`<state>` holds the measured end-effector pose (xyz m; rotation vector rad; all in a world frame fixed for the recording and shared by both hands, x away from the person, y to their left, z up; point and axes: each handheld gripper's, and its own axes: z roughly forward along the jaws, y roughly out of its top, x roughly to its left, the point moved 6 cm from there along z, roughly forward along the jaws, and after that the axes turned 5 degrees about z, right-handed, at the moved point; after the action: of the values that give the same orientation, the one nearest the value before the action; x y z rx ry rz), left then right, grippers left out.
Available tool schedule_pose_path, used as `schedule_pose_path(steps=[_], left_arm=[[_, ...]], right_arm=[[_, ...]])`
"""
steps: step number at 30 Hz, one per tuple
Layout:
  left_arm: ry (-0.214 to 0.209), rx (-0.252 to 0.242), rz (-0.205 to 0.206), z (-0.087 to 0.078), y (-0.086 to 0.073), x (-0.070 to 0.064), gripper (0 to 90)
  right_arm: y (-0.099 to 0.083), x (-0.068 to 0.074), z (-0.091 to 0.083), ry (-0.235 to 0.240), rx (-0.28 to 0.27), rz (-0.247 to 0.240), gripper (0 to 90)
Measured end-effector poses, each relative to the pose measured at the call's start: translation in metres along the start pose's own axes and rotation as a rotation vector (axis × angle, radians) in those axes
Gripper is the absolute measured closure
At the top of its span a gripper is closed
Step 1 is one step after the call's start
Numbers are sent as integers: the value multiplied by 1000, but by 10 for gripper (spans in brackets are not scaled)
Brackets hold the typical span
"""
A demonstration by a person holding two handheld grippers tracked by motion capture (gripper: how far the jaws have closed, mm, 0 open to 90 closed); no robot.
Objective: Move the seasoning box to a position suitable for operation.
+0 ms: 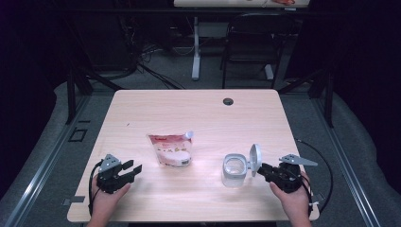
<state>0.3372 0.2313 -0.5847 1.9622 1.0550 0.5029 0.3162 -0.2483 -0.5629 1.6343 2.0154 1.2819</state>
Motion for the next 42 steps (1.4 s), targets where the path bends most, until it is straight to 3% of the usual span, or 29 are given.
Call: schedule_pose_path(steps=[6,14,17,23,29,42], left_arm=[[1,-2,-8,0,0,0,551],[3,-6,-9,1,1,0,550],[2,-6,-8,1,2,0,549],[3,-6,-7,1,1,0,549],[3,-6,-3,2,1,0,549],[2,-2,-1,1,1,0,547]], right_arm=[[-11,0,-3,-7,4,-31,667],[-17,11,0,11,11,-96,653],[-19,14,6,-18,13,-131,628],[-17,13,16,-69,2,-141,629],[-14,10,20,-84,-20,-141,640],[-11,11,26,-62,-9,-203,714]])
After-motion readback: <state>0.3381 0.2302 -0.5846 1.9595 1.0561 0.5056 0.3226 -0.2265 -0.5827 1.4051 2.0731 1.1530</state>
